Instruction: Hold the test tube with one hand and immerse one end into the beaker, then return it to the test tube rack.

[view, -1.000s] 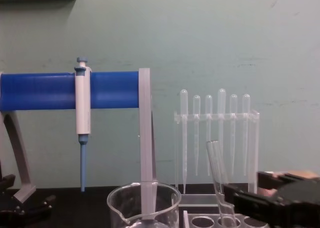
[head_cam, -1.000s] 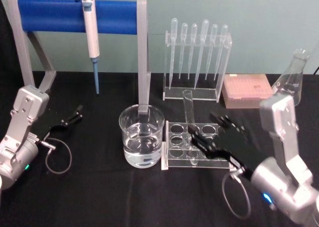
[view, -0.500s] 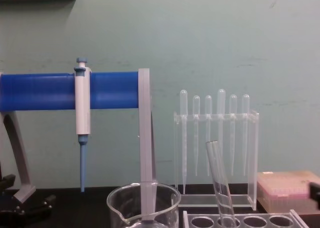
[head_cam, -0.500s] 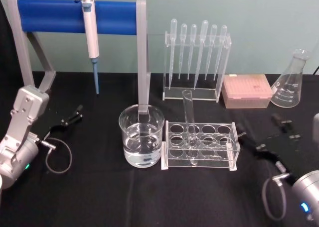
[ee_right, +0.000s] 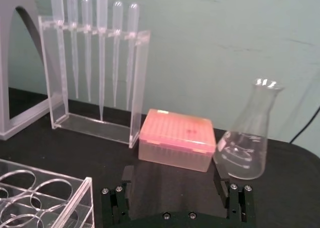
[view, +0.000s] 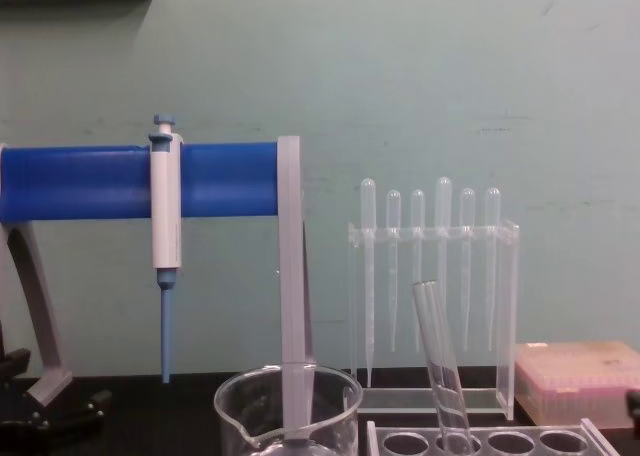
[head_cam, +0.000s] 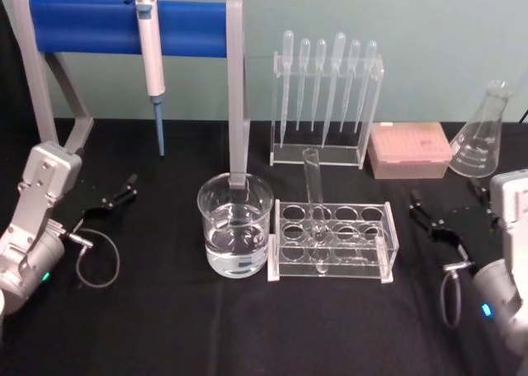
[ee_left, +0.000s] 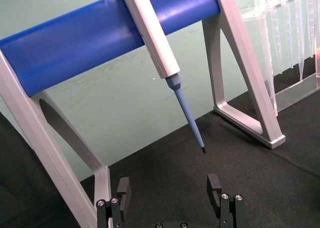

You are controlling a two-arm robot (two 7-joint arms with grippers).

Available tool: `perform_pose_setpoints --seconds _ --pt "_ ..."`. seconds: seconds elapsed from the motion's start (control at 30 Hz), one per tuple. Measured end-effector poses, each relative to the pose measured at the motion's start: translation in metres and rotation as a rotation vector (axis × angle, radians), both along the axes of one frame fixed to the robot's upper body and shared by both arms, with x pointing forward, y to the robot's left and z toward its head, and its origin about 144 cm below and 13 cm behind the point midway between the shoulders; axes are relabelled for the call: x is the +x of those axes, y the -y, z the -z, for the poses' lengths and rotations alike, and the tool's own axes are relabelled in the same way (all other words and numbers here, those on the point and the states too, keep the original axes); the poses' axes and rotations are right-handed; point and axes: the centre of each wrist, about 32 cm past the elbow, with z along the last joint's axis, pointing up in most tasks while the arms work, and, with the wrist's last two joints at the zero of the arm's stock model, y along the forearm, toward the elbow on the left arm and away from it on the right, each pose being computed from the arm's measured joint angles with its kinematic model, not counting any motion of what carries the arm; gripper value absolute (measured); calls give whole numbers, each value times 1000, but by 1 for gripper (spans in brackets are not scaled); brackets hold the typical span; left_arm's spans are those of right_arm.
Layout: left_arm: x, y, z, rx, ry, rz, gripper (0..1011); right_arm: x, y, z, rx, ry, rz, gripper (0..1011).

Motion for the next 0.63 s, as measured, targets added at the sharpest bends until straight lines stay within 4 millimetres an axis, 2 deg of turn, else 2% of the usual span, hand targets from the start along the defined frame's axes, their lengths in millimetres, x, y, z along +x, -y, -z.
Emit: perform_pose_setpoints --seconds 0.2,0.63 --pt "0 0 0 0 0 0 1000 7 -5 12 -4 17 -11 1004" --pt "0 0 0 0 0 0 1000 6 -6 12 -6 23 -5 1004"
